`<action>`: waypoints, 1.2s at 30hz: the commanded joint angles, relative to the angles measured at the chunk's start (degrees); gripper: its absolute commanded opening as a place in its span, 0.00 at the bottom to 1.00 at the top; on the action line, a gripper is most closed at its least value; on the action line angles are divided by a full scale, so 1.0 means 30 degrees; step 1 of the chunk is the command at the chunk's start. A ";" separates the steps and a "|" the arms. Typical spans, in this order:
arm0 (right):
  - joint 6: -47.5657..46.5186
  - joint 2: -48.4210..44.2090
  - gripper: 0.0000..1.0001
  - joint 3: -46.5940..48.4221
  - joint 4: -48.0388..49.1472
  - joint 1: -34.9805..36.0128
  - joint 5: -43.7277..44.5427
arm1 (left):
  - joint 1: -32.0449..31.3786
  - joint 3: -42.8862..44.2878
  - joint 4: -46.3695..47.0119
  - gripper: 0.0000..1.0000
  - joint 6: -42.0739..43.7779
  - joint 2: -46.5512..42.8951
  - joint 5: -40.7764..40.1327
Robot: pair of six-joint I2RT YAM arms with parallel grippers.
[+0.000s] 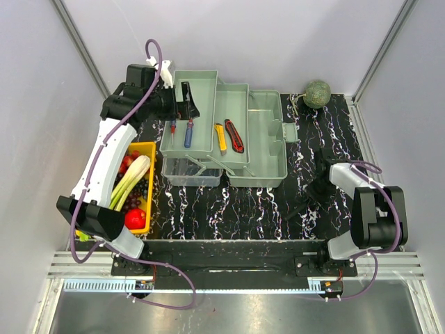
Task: Pack the tool kit
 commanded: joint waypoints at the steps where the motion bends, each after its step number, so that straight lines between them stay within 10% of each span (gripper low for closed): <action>1: 0.1055 -0.0119 0.00 0.0080 0.0949 0.0212 0.0749 | 0.0043 -0.0589 0.1257 0.99 -0.0023 -0.1379 -0.1393; 15: 0.0295 -0.4545 0.00 0.6056 -0.1837 0.0241 0.3271 | 0.0072 -0.0679 0.1404 0.99 -0.0169 -0.1410 -0.0984; 36: -0.8782 0.0280 0.00 1.1301 0.7449 0.6012 0.0901 | 0.0072 -0.0387 0.1610 0.99 -0.0638 -0.2259 -0.0896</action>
